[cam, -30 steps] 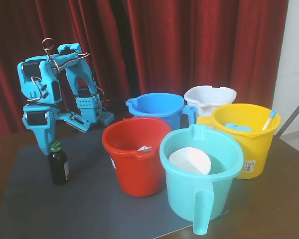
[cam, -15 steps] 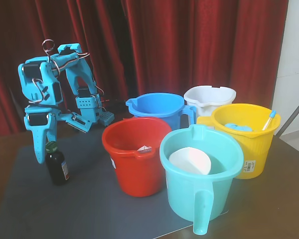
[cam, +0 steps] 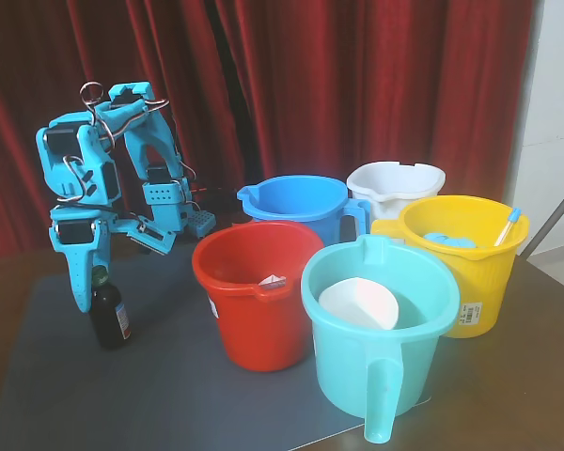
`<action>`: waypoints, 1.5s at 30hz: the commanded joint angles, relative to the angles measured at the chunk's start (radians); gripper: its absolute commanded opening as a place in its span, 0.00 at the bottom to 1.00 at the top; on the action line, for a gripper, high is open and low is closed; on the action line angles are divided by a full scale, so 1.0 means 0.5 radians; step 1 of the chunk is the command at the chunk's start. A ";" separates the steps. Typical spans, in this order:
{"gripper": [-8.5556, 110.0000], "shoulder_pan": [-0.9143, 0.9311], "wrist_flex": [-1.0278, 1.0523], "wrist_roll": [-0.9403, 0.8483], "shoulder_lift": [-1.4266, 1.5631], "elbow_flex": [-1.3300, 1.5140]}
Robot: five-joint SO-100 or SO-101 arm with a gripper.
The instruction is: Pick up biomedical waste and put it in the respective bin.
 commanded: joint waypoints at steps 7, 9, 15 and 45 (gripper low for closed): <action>0.30 -0.025 -0.025 -0.009 0.021 0.028; 0.30 -0.025 -0.052 -0.009 0.021 0.061; 0.30 -0.025 -0.209 0.000 0.021 0.178; 0.08 -0.138 0.055 0.120 0.021 -0.255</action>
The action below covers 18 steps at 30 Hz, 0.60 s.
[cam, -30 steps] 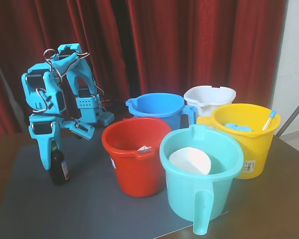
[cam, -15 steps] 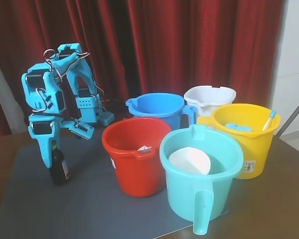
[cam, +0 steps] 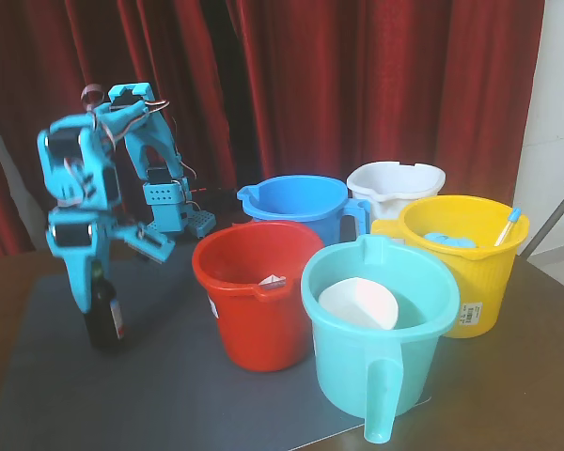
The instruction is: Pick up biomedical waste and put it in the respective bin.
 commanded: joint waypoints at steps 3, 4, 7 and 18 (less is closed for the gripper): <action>0.07 -0.147 0.362 0.252 0.037 -0.377; 0.07 -0.141 0.380 0.310 0.037 -0.383; 0.07 -0.156 0.393 0.359 0.040 -0.393; 0.07 -0.528 1.080 0.706 0.138 -1.344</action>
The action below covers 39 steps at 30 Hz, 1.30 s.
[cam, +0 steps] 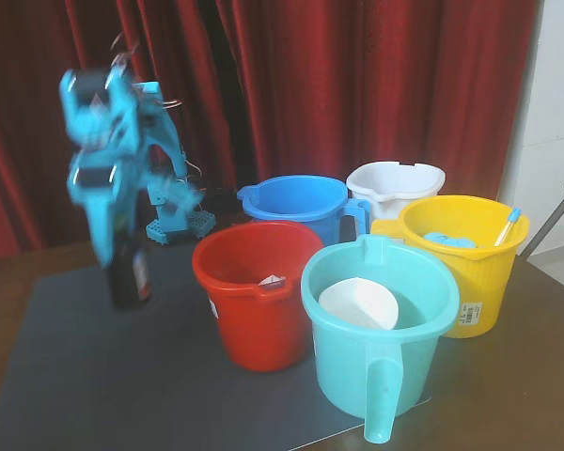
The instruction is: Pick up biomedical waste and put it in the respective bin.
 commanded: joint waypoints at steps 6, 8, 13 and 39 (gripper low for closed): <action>0.07 -0.383 0.693 0.264 0.172 -0.607; 0.07 -0.494 0.693 0.264 0.190 -0.604; 0.07 -0.709 0.690 0.485 0.399 -0.497; 0.07 -1.239 0.693 0.528 1.420 0.509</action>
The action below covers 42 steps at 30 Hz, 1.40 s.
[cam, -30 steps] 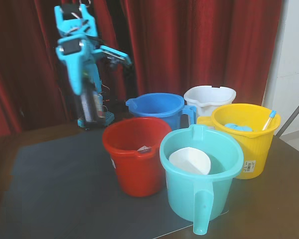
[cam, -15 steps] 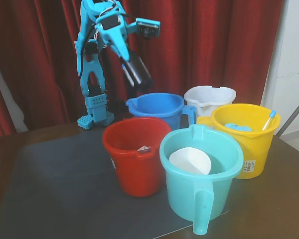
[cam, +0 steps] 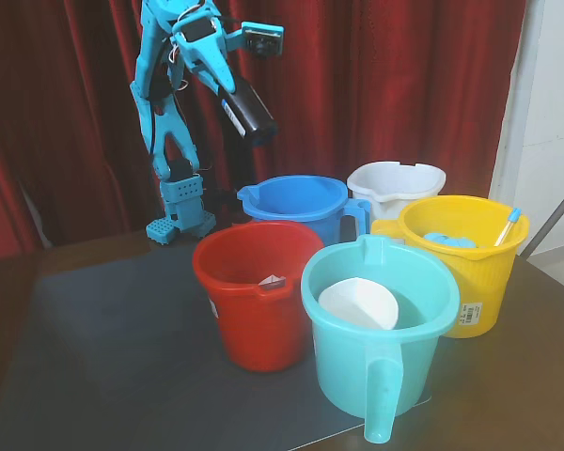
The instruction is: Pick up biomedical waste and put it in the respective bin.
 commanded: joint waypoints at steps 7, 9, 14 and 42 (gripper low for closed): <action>0.07 -0.301 0.684 -0.006 0.012 -0.015; 0.07 -0.350 0.684 0.012 -0.028 -0.025; 0.07 -0.472 0.684 0.018 -0.064 0.006; 0.07 -0.451 0.678 -0.015 0.209 0.522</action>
